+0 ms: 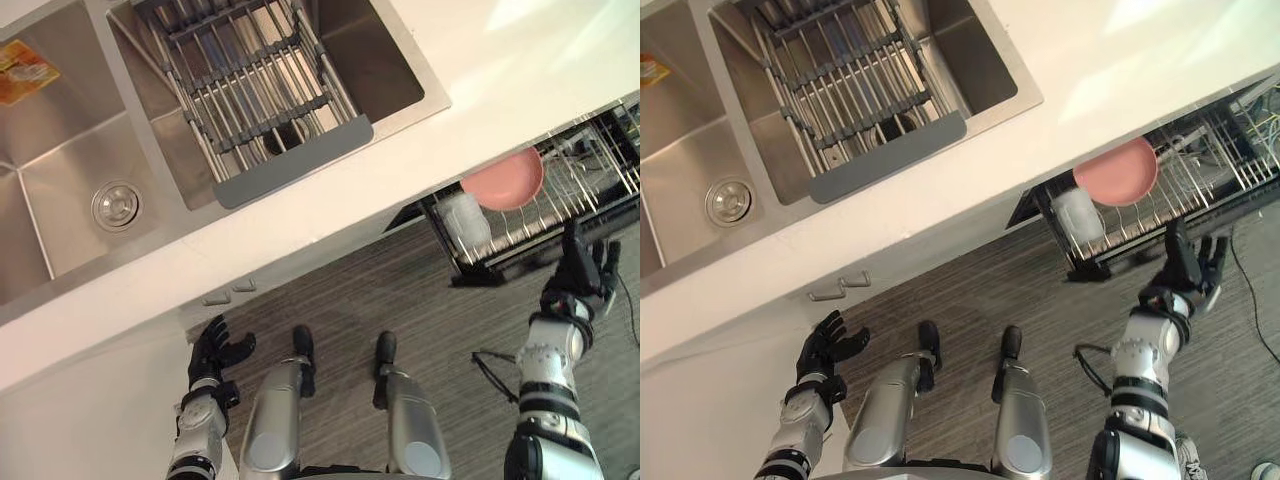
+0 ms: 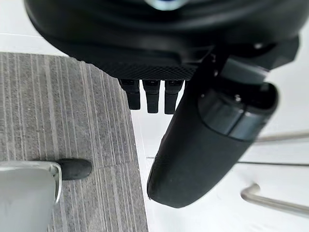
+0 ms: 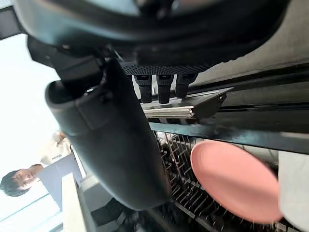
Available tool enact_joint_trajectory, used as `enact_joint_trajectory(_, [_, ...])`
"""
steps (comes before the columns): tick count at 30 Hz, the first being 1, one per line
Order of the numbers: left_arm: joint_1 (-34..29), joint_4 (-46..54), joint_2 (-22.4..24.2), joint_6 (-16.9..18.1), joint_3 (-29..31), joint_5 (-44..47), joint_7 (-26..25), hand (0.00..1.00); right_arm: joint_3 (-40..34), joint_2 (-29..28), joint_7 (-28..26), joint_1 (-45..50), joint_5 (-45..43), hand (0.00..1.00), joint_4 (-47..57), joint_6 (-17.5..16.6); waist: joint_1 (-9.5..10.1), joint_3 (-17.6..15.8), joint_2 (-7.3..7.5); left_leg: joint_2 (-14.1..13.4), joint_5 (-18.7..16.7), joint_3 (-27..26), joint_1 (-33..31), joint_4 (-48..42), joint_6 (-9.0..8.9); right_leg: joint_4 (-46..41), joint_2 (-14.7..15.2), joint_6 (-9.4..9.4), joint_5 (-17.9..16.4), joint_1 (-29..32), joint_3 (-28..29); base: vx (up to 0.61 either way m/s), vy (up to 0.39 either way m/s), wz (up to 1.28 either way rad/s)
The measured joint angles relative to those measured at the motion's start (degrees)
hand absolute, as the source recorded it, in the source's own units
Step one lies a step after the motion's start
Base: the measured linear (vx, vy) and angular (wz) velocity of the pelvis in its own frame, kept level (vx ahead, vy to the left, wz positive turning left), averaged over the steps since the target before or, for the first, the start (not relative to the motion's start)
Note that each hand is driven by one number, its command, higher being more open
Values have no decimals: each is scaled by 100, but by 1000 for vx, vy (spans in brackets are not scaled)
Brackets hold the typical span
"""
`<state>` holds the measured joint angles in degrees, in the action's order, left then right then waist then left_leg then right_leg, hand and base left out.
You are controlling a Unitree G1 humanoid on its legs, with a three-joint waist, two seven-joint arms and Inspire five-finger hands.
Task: Walk over to the sink, pick up the cup, carry it to the dishwasher, place the cup inside the dishwasher, then close the dishwasher door
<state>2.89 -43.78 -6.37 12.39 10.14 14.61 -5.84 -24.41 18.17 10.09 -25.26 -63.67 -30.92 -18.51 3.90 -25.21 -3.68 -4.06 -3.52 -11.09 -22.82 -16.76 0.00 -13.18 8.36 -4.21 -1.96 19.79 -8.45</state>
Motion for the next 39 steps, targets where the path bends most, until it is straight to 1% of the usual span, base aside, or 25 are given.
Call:
enact_joint_trajectory(1, [60,-59,-7,1,-8,0,-2,90,194,126,0,-398,-42,90,-44,-38,28,-55,-109,14,105,57,-19,89,-9,33,-8,22,44,28,-45,-53,-29,13])
enact_joint_trajectory(3, [100,-160,-57,2,-8,0,-5,90,550,218,-1,-889,-41,90,-104,-60,61,-93,-185,21,199,214,-33,169,-42,55,-42,56,76,42,-91,-42,-40,9])
enact_joint_trajectory(4, [98,-170,-92,1,-11,0,-6,90,732,256,-1,-1156,-42,90,-247,-49,80,-93,-187,21,232,321,-44,190,-74,71,-70,73,87,43,-112,-39,-69,10])
enact_joint_trajectory(5, [120,-166,-132,5,-45,0,-6,90,948,351,-1,-1475,-44,90,-530,-12,149,-95,-194,11,272,429,-61,229,-112,96,-107,94,100,41,-155,-28,-60,13])
enact_joint_trajectory(6, [142,-166,-147,11,-45,0,-8,90,974,321,-33,-1556,-111,90,-651,-40,198,-95,-195,10,309,487,-74,272,-134,132,-137,118,117,35,-199,-24,-59,16])
enact_joint_trajectory(8, [156,-172,-158,10,-49,0,-11,90,1160,255,-154,-1545,-116,90,-721,-77,187,-105,-214,11,366,628,-133,292,-162,161,-161,149,138,34,-297,-26,-30,19])
enact_joint_trajectory(13, [223,-185,-172,18,-54,1,-11,90,1153,468,-154,-1824,104,90,-1213,-53,186,-119,-246,2,526,848,-201,412,-195,223,-185,214,210,23,-486,-83,-5,19])
enact_joint_trajectory(14, [249,-205,-172,18,-56,1,-12,90,1152,528,-153,-1917,206,90,-1386,-43,186,-119,-247,0,556,893,-206,472,-234,240,-192,236,231,23,-534,-112,-7,17])
enact_joint_trajectory(16, [265,-206,-173,18,-59,1,-12,90,1152,641,-152,-1968,395,90,-1511,71,187,-119,-247,-10,638,938,-200,571,-225,274,-209,237,238,24,-581,-90,-6,12])
enact_joint_trajectory(18, [265,-206,-191,16,-59,1,-12,90,1153,780,-153,-1963,709,90,-1555,289,184,-120,-247,-31,755,977,-166,700,-249,320,-239,270,264,22,-621,-51,-9,6])
enact_joint_trajectory(21, [264,-202,-222,13,-59,0,-12,90,1217,889,-201,-1824,998,90,-1541,434,173,-122,-242,-52,889,1007,-50,884,-279,332,-267,276,282,-25,-658,-9,-19,7])
enact_joint_trajectory(22, [257,-192,-240,12,-59,0,-12,90,1304,936,-292,-1613,1146,90,-1465,518,170,-123,-240,-68,933,1039,24,933,-318,359,-292,284,279,-108,-698,42,-37,13])
enact_joint_trajectory(24, [244,-181,-258,3,-58,-3,-9,90,1445,950,-459,-1116,1533,90,-1238,659,156,-124,-229,-84,965,1089,180,1025,-329,374,-316,332,271,-255,-750,51,-31,14])
enact_joint_trajectory(26, [215,-164,-276,-1,-58,-6,1,90,1635,860,-691,-401,2043,90,-907,825,144,-102,-185,-84,974,1140,366,1122,-343,378,-325,343,199,-426,-810,85,-24,16])
enact_joint_trajectory(27, [193,-161,-300,-3,-58,-8,17,90,1642,679,-773,-46,2304,90,-782,870,108,-82,-143,-70,989,1177,436,1165,-372,377,-323,324,160,-505,-855,93,-19,16])
enact_joint_trajectory(28, [176,-161,-322,-4,-58,-12,27,90,1643,576,-792,113,2411,90,-761,886,81,-68,-115,-67,983,1197,459,1168,-381,377,-322,313,139,-538,-879,96,-11,18])
enact_joint_trajectory(30, [59,-161,-449,-35,-57,-67,107,90,1643,226,-854,762,2951,90,-751,1010,7,16,56,-59,966,1212,587,1200,-404,379,-307,286,79,-674,-904,91,-1,10])
enact_joint_trajectory(31, [29,-162,-474,-50,-54,-110,109,90,1643,175,-866,931,3053,90,-740,1033,-5,43,103,-51,966,1206,628,1213,-403,380,-296,275,66,-704,-901,85,11,3])
enact_joint_trajectory(32, [-21,-164,-515,-102,-52,-138,117,90,1641,98,-874,1331,3322,90,-670,1055,-24,91,192,-8,965,1199,748,1258,-403,390,-272,248,39,-813,-899,86,39,2])
enact_joint_trajectory(33, [-115,-164,-566,-111,-48,-204,128,90,1636,22,-878,1665,3609,90,-660,1061,-62,182,311,21,960,1186,850,1295,-395,395,-243,225,5,-892,-892,75,43,2])
enact_joint_trajectory(34, [-178,-164,-601,-112,-48,-269,141,90,1632,-16,-880,1822,3738,90,-661,1065,-88,253,374,26,953,1179,889,1321,-387,398,-233,221,-6,-918,-889,64,44,-1])
enact_joint_trajectory(36, [-362,-181,-699,-140,-42,-486,212,90,1574,-111,-883,2406,4330,90,-662,1065,-179,510,580,38,922,1111,1071,1430,-366,441,-208,199,-27,-1048,-860,41,30,-5])
enact_joint_trajectory(37, [-402,-182,-709,-142,-42,-533,225,90,1570,-128,-885,2548,4415,90,-663,1066,-184,567,620,43,919,1083,1129,1458,-362,452,-204,192,-34,-1092,-844,26,36,-10])
enact_joint_trajectory(38, [-477,-206,-710,-164,-40,-641,267,90,1529,-177,-886,2821,4713,90,-670,1066,-186,733,691,64,909,1038,1213,1504,-350,458,-189,164,-61,-1135,-807,26,36,-9])
enact_joint_trajectory(39, [-552,-232,-706,-192,-43,-758,352,90,1442,-252,-901,3035,5006,90,-693,1068,-206,870,725,96,897,1026,1323,1561,-335,469,-172,123,-99,-1220,-798,26,33,-6])
